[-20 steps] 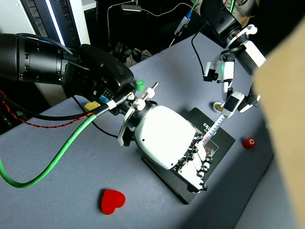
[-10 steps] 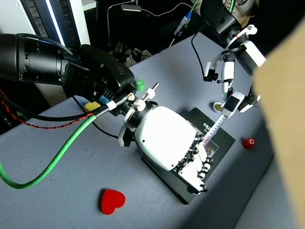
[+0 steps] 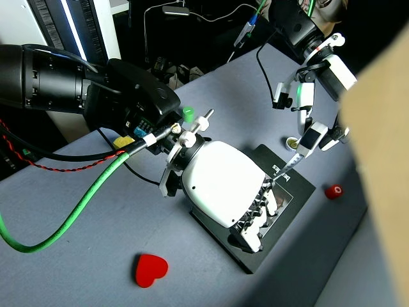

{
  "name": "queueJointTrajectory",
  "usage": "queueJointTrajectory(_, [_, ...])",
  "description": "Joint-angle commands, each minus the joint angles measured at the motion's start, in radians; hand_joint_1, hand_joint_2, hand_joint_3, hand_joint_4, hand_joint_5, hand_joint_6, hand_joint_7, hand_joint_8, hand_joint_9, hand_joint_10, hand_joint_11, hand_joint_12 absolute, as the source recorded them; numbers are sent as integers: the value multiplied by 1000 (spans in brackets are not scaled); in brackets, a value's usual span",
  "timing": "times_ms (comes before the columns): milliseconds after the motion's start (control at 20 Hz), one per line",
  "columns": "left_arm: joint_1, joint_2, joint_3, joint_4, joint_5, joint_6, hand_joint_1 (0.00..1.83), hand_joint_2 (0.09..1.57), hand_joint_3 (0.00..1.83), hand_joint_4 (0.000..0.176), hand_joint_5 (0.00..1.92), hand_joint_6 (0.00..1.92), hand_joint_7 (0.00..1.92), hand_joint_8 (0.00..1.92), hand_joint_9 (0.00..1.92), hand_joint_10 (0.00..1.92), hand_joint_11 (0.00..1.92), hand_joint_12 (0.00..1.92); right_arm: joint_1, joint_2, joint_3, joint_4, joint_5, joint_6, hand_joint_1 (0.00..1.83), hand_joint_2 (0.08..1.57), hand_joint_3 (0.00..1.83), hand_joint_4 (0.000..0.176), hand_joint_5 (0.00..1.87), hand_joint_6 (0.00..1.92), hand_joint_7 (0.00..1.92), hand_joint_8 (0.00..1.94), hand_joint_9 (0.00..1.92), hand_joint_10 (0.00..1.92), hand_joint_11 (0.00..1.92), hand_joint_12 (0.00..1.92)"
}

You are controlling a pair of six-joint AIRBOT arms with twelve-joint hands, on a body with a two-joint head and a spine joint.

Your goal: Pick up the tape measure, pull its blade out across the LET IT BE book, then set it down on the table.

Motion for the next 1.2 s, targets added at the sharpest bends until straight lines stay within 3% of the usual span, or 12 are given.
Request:
queueJointTrajectory(0, [-9,8,-1,30,-117,-12,1390,1061,0,0,1098,625,1149,818,931,1116,842,1001,11,3,2,-80,46,7,1346,1170,7,0,741,1251,944,1015,821,1382,698,1455])
queueJointTrajectory(450, [-6,9,-2,27,-130,-12,1391,1058,0,0,1085,646,1159,782,948,1106,839,996,8,13,-1,-82,46,8,1354,1171,0,0,752,1235,934,1015,828,1406,708,1486])
queueJointTrajectory(850, [-4,11,-5,21,-138,-12,1390,1059,0,0,1085,646,1163,776,938,1119,836,998,-36,105,-54,-106,44,24,1352,1177,1,0,737,1235,918,1047,819,1421,690,1483])
queueJointTrajectory(1150, [-3,11,-5,20,-138,-12,1390,1059,0,0,1104,624,1162,782,928,1125,832,995,-34,118,-58,-106,51,27,1353,1174,0,0,758,1229,913,1039,827,1412,685,1483])
